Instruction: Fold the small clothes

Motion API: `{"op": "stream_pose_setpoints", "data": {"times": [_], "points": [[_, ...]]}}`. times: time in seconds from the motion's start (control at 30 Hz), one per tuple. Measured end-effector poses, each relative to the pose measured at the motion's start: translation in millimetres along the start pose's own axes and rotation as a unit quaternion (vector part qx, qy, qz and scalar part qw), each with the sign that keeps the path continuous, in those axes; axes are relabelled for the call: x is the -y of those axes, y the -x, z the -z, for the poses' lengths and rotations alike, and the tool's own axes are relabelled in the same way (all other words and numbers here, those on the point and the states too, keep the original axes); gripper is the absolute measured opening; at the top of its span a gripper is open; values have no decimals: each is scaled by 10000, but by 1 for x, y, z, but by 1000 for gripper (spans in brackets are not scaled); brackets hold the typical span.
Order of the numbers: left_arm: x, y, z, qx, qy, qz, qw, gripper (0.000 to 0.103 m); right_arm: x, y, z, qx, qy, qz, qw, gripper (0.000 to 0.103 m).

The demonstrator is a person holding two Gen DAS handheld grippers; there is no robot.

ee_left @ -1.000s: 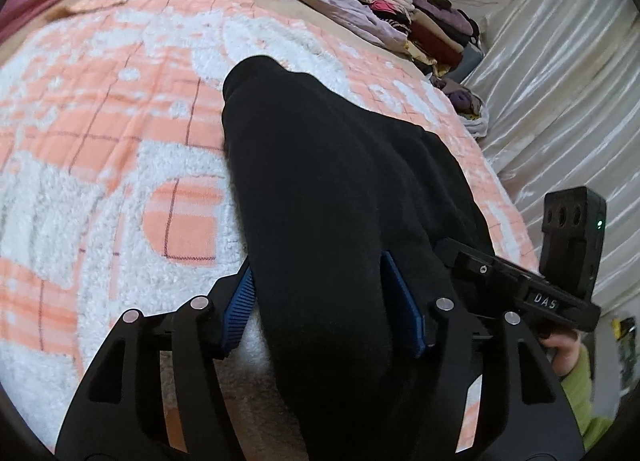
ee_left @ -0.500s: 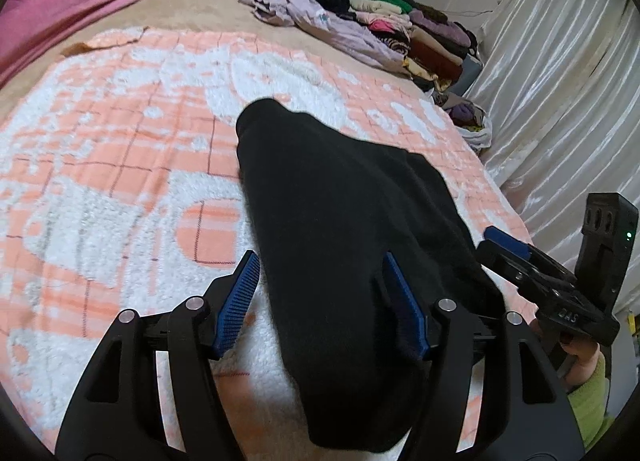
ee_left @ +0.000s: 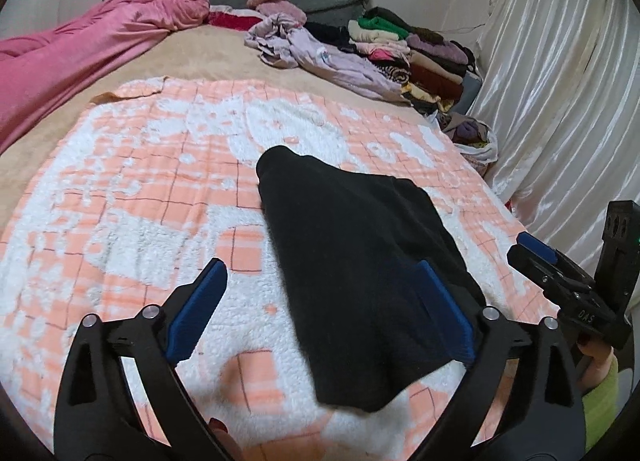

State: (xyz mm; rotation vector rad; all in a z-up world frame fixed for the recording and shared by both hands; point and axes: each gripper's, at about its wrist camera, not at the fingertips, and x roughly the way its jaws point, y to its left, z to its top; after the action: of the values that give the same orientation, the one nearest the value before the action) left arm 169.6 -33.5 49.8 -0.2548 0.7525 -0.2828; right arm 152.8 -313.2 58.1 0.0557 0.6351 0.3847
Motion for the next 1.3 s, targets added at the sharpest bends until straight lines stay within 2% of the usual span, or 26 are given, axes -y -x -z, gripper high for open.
{"op": "stream_pose_setpoints", "data": {"times": [0.23,0.5,0.8,1.3], "points": [[6,17,14,155,-136,-130,9997,93,-2,24,14,141,-98,104,9998,98],[9,26,40,221,-128,-437,9987,93,-13,39,41,19,-143,243,9996,98],[11,27,62,-16,-60,-409,9991,93,-20,42,62,-206,-114,394,9989,98],[16,27,71,-132,-83,-503,9986,93,-22,45,67,-311,-57,431,9986,98]]}}
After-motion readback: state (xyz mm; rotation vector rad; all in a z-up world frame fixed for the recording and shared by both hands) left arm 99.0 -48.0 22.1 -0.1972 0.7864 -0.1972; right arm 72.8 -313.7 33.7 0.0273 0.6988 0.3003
